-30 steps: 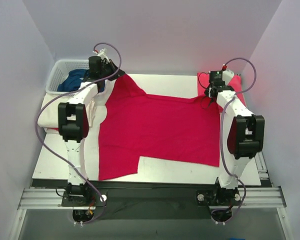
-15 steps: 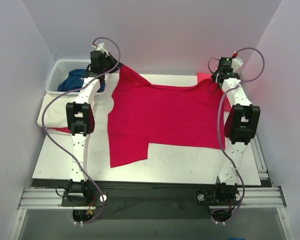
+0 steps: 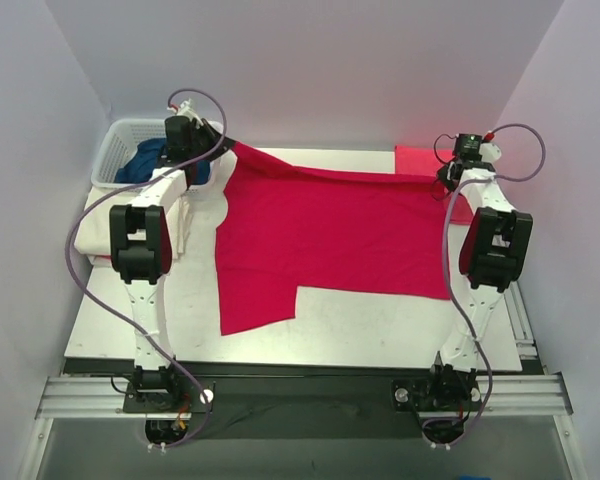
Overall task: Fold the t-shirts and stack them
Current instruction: Fold the flattened tshirt in 1/3 of the way
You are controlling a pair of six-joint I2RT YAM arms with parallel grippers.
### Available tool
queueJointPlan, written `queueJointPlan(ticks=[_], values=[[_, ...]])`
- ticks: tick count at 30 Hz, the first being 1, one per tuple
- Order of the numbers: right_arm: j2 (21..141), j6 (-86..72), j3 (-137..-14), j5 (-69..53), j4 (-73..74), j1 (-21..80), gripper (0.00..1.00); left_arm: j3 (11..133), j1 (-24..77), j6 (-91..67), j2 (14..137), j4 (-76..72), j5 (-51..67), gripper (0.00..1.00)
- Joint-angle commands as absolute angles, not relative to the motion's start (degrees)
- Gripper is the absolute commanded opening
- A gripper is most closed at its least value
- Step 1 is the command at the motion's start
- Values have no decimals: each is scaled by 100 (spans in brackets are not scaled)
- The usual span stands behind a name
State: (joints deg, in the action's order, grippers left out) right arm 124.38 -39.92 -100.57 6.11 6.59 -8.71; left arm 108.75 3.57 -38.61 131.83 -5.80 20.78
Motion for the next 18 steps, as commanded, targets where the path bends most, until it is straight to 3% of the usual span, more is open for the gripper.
queueJointPlan(ticks=[1, 18], values=[[11892, -4148, -9889, 545, 440, -940, 0, 10390, 220, -4060, 12192, -1634, 2241, 0], [11136, -4245, -8799, 606, 281, -1028, 0, 8607, 211, -4043, 11145, -2012, 2426, 0]])
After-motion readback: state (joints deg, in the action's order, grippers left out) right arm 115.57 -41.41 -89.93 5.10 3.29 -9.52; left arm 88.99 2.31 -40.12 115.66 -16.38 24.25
